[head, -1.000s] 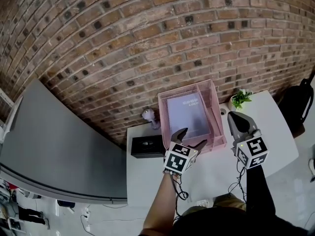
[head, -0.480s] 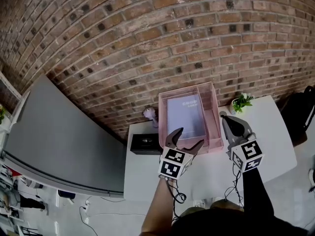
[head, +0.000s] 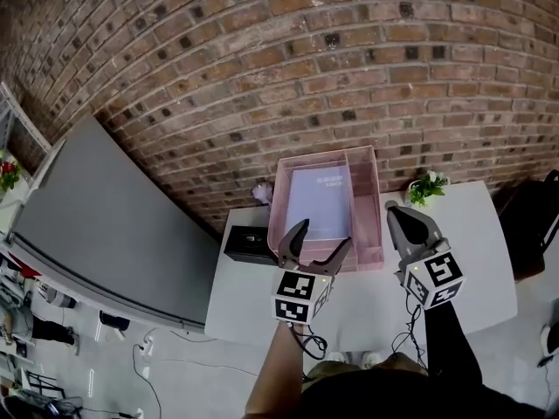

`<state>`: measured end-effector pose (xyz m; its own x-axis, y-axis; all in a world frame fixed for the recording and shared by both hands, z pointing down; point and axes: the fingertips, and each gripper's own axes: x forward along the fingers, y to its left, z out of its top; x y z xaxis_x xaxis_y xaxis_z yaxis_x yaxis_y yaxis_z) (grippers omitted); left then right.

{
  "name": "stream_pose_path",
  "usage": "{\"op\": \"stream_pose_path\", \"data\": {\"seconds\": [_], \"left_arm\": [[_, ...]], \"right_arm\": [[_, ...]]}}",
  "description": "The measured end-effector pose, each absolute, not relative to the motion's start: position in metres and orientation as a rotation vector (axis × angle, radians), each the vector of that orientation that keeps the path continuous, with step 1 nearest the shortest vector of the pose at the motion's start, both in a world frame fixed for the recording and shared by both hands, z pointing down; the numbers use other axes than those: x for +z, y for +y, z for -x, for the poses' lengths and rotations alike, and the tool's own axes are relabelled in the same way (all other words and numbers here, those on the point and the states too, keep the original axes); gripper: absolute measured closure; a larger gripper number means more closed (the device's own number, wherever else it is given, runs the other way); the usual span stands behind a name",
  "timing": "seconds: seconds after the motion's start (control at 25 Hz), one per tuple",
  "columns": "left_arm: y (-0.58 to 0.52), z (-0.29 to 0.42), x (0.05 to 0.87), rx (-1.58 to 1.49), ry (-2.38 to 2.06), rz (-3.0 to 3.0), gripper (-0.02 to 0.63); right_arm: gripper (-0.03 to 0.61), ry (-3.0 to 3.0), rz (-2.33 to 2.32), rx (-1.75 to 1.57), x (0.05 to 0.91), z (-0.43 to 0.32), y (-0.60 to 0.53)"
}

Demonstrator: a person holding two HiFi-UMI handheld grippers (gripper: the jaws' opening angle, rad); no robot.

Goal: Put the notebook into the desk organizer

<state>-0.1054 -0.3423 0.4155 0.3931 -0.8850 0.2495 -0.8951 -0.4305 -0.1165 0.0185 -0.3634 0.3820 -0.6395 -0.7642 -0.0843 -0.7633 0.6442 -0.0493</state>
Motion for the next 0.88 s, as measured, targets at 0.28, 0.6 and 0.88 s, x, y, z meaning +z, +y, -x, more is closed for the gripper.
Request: {"op": "stream_pose_path", "data": {"seconds": [0.28, 0.6, 0.88], "left_arm": [[-0.325, 0.105, 0.399, 0.307, -1.906, -2.534, 0.235], [-0.310, 0.104, 0.388, 0.266, -1.992, -2.508, 0.235], [-0.305, 0.099, 0.381, 0.261, -2.010, -2.531, 0.235]], "right_arm": [[0.578, 2.767, 1.206, 0.022, 0.381, -0.031, -0.351], [0.578, 2.784, 1.139, 0.030, 0.380, -0.030, -0.342], [0.578, 2.808, 1.092, 0.055, 0.378, -0.026, -0.336]]}}
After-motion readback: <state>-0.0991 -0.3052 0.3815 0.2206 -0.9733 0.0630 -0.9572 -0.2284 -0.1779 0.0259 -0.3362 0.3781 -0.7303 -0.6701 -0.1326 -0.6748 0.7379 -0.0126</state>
